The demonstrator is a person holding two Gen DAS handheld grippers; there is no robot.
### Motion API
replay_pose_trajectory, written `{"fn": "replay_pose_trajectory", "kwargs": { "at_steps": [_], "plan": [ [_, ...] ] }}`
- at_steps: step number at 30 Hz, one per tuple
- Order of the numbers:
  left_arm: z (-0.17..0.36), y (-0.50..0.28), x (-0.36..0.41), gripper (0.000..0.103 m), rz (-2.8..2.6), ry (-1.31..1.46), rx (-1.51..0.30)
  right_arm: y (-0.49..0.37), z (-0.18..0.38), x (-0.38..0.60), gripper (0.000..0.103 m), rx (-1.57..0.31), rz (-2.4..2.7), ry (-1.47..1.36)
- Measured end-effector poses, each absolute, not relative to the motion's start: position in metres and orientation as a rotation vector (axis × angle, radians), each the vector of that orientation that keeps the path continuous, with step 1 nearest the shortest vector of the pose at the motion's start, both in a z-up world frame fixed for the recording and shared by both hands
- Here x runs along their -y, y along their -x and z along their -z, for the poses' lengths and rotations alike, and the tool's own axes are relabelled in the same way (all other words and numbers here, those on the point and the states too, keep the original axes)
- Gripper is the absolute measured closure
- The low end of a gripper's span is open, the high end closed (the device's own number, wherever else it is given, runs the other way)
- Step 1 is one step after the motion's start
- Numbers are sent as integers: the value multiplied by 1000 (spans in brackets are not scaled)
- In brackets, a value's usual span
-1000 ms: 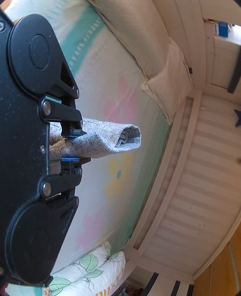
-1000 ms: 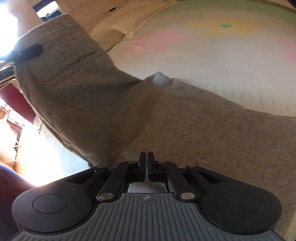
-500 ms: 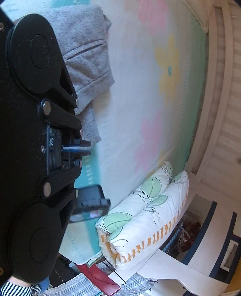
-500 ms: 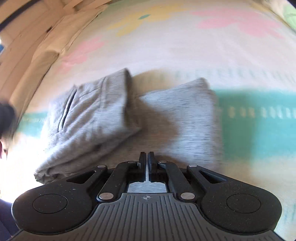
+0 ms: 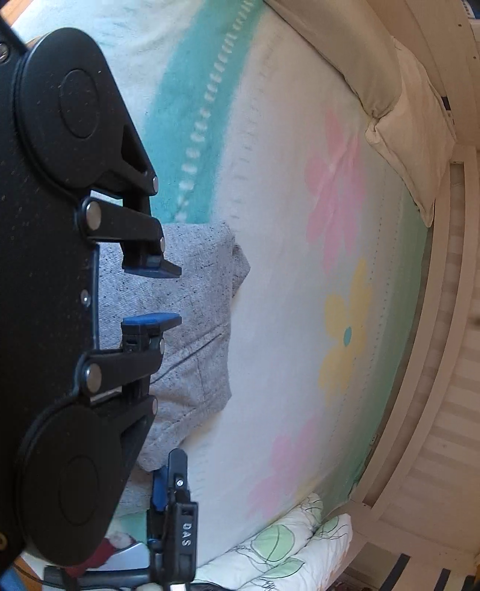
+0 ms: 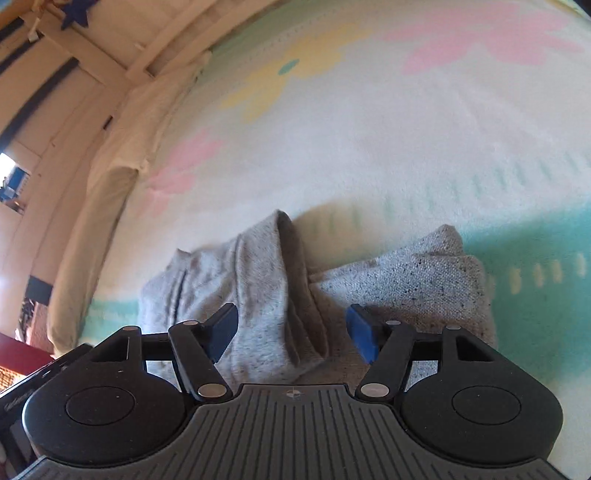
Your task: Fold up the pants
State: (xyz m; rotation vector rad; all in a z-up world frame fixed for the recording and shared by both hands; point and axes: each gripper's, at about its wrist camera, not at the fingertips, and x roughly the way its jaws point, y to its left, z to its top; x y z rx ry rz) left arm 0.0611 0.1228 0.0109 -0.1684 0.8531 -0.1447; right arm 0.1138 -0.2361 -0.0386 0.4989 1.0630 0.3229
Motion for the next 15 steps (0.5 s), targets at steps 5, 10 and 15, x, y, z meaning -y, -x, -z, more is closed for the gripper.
{"fn": "replay_pose_trajectory", "kwargs": {
  "at_steps": [5, 10, 15],
  "plan": [
    [-9, -45, -107, 76, 248, 151, -872, -117, 54, 229, 39, -1142, -405, -530],
    [-6, -17, -62, 67, 507, 111, -890, -114, 46, 213, 86, -1170, -478, -468],
    [19, 0, -17, 58, 496, 46, -931, -102, -3, 198, 89, -1037, -528, -337]
  ]
}}
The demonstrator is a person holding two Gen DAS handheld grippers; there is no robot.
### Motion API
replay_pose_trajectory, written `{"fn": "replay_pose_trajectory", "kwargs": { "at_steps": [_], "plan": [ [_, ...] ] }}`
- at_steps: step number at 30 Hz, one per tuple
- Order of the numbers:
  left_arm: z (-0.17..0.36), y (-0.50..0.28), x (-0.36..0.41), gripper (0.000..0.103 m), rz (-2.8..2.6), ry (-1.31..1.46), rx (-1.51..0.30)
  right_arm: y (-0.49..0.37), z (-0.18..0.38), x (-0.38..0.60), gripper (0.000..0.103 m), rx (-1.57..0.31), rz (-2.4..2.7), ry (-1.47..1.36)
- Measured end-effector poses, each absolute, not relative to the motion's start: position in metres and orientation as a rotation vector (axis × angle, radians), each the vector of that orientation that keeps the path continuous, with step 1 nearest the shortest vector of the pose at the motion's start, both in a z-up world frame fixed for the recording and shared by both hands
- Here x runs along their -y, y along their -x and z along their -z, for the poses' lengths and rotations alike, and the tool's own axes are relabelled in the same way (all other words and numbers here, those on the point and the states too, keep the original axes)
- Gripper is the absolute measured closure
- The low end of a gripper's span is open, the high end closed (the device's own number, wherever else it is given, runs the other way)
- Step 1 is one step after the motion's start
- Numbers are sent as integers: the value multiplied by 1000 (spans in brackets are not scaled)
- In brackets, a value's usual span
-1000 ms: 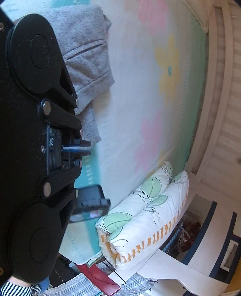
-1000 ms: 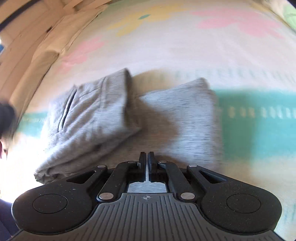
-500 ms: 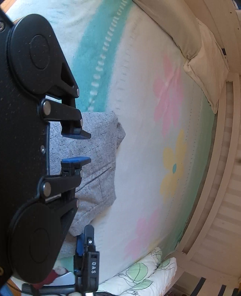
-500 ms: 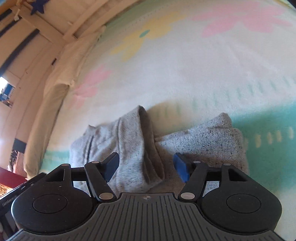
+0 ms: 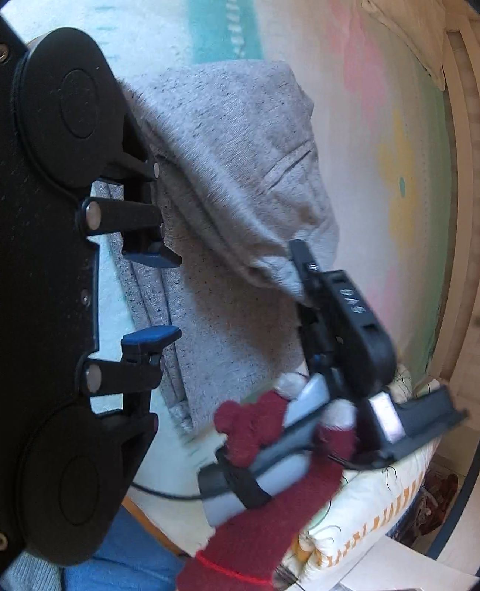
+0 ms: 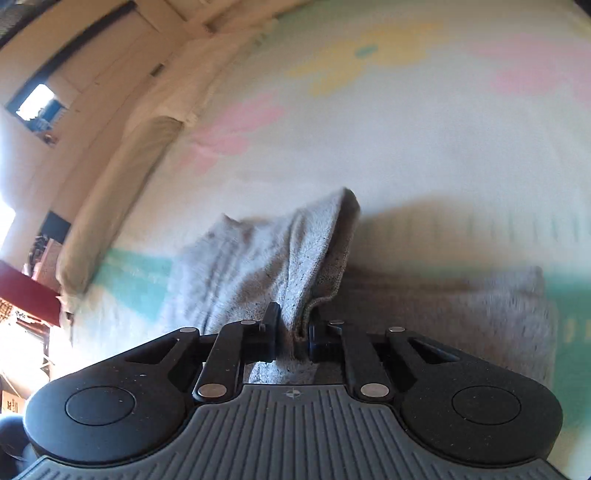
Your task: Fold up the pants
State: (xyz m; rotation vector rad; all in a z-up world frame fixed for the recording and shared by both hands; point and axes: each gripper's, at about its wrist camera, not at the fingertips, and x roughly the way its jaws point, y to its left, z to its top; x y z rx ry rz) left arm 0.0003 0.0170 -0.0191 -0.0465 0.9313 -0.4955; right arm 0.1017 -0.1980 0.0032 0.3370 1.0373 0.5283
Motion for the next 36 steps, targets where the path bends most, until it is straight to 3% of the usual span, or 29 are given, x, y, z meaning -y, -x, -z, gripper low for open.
{"fn": "replay_pose_trajectory", "kwargs": {
  "at_steps": [1, 5, 8, 19, 29, 36],
  "plan": [
    [23, 1, -8, 52, 462, 31, -928, -103, -11, 197, 89, -1015, -545, -352],
    [25, 1, 25, 47, 385, -47, -854, -92, -41, 192, 89, -936, -576, -301],
    [26, -8, 41, 47, 312, -92, -809, -90, -50, 190, 89, -913, -584, -302],
    [55, -27, 15, 50, 138, -84, -942, -69, -62, 230, 90, -838, -522, -341],
    [51, -13, 4, 48, 89, -35, -1013, -53, 21, 259, 90, -1125, -323, -245],
    [45, 5, -19, 52, 261, 92, -1277, -58, 27, 256, 90, -1177, -310, -222]
  ]
}}
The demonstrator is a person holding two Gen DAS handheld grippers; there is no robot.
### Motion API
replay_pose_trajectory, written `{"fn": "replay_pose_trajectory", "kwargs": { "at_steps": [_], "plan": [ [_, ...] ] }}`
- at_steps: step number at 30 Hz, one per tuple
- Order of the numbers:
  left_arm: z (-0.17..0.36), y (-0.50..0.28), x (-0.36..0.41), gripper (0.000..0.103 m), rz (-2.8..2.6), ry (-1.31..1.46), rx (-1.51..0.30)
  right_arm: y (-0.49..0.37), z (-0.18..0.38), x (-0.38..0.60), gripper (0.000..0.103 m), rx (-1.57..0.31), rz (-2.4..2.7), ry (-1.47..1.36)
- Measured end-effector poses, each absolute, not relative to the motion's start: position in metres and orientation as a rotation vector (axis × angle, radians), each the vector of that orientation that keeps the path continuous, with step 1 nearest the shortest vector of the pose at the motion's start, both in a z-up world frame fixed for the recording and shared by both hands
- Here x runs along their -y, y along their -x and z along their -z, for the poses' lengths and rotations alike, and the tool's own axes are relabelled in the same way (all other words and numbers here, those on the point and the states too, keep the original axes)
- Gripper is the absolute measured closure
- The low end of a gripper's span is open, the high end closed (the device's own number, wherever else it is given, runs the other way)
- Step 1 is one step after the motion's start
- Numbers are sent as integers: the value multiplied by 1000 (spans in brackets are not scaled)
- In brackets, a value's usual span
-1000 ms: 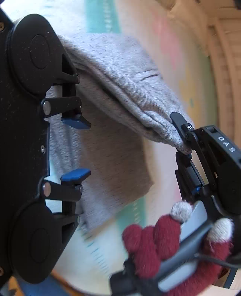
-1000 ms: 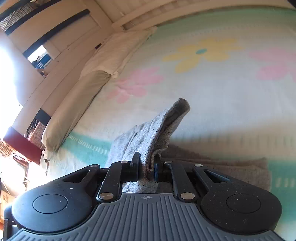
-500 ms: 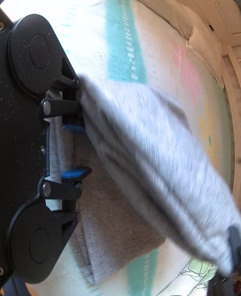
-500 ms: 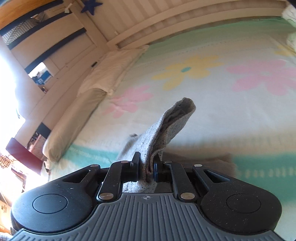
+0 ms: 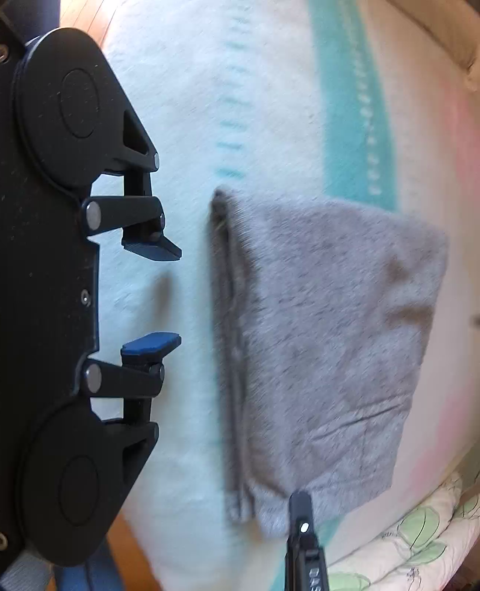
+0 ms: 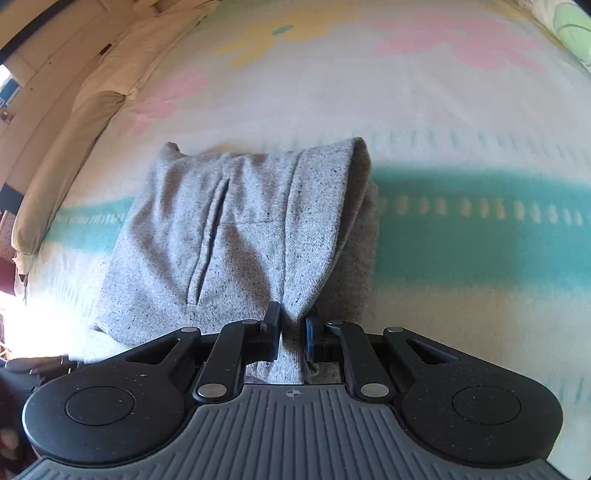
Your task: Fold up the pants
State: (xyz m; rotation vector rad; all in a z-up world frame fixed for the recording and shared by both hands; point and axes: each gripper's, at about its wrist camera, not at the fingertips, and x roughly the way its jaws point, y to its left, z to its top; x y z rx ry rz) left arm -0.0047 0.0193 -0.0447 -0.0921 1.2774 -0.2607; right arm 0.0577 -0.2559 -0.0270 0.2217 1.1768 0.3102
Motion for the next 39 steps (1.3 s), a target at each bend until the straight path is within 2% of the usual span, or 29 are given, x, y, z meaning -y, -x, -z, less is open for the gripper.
{"fn": "replay_pose_trajectory", "kwargs": {
  "at_steps": [3, 8, 13, 18, 23, 26, 32, 36, 39],
  "plan": [
    [24, 16, -21, 52, 380, 122, -1314, -57, 29, 254, 90, -1210, -297, -188],
    [-15, -16, -31, 49, 360, 155, -1136, -59, 11, 267, 89, -1197, -272, -226],
    [-24, -84, -43, 48, 213, 151, -1004, -63, -34, 268, 88, -967, -214, -217],
    [1, -134, -36, 48, 182, 187, -1015, -89, -32, 236, 88, -871, -262, -202],
    [35, -158, -20, 48, 184, 177, -1040, -113, 16, 206, 89, -954, -211, -55],
    [58, -159, -20, 47, 162, 130, -1051, -115, 38, 210, 95, -1013, -183, 2],
    [52, -150, -20, 48, 181, 85, -1031, -113, 32, 228, 96, -1010, -204, -106],
    [35, -114, -26, 46, 172, 79, -1019, -88, 20, 230, 89, -975, -197, -41],
    [44, -79, -23, 35, 170, -2, -1059, -67, 37, 235, 77, -1014, -159, 60]
  ]
}}
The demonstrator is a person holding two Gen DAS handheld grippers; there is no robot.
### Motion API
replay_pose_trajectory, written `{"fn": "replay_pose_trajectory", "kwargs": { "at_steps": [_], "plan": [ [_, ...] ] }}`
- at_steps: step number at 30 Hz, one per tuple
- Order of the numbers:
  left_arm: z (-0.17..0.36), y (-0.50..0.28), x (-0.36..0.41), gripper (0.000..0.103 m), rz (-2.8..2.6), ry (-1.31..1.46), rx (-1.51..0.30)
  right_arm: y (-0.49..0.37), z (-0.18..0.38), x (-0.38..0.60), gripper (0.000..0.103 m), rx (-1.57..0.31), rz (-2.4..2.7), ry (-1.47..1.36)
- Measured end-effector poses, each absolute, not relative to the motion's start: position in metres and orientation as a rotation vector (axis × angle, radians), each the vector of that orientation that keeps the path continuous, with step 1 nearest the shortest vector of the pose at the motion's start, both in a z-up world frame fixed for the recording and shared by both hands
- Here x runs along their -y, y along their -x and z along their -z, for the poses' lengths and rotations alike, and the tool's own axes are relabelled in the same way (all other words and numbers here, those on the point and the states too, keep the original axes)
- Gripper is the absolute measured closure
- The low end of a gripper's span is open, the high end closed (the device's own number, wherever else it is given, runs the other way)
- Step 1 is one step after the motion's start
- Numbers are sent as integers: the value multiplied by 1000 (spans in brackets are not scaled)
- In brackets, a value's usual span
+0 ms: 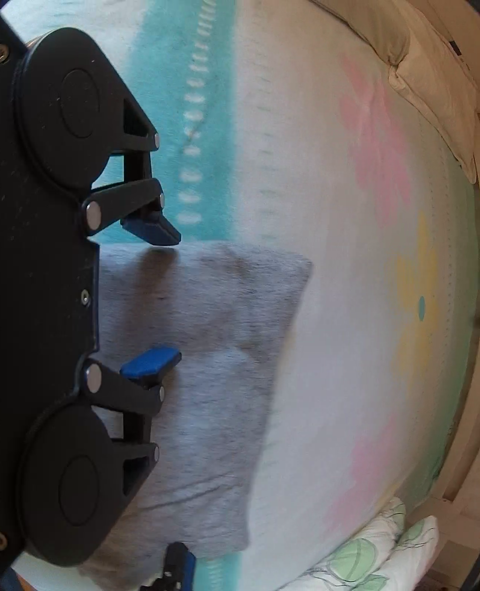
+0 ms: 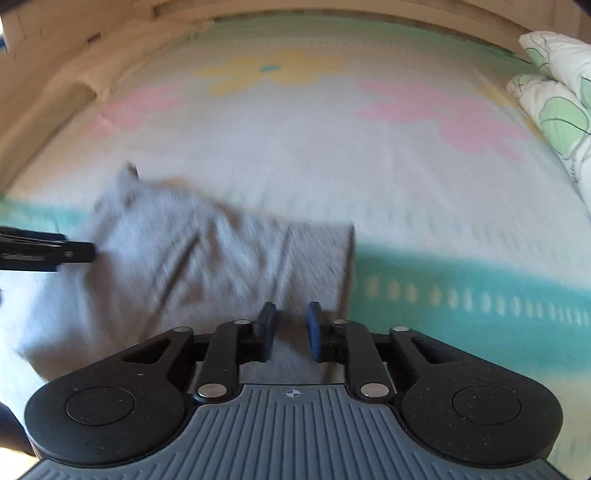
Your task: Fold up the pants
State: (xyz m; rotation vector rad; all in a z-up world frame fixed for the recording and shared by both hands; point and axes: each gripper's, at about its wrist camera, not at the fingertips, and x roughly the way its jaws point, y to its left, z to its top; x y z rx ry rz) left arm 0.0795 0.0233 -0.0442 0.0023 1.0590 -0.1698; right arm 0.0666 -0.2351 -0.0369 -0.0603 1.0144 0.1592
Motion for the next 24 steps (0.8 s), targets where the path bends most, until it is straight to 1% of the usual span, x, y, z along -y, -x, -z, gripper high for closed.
{"fn": "replay_pose_trajectory", "kwargs": {
  "at_steps": [2, 3, 4, 8, 12, 14, 16, 18, 20, 24],
  "plan": [
    [60, -65, -25, 33, 183, -11, -1103, -59, 47, 242, 70, -1016, -142, 55],
    [62, -57, -29, 31, 178, 15, -1072, -56, 48, 247, 62, -1004, -135, 37],
    [62, -54, -32, 28, 172, 25, -1065, -56, 48, 252, 58, -1003, -128, 12],
    [61, -60, -45, 25, 186, 79, -1089, -64, 51, 277, 57, -1046, -122, -191],
    [60, -64, -47, 24, 176, 72, -1080, -67, 52, 287, 57, -1047, -143, -312],
    [62, -67, -47, 16, 172, 56, -1076, -67, 55, 288, 57, -1060, -146, -346],
    [68, -71, -49, 12, 167, 70, -1093, -73, 61, 285, 57, -1073, -147, -380],
    [73, -75, -56, 9, 175, 125, -1110, -77, 66, 285, 56, -1082, -157, -393],
    [76, -80, -58, 3, 189, 143, -1120, -80, 68, 287, 56, -1088, -170, -408],
    [84, -93, -50, 0, 190, 108, -1112, -81, 71, 291, 54, -1085, -208, -476]
  ]
}}
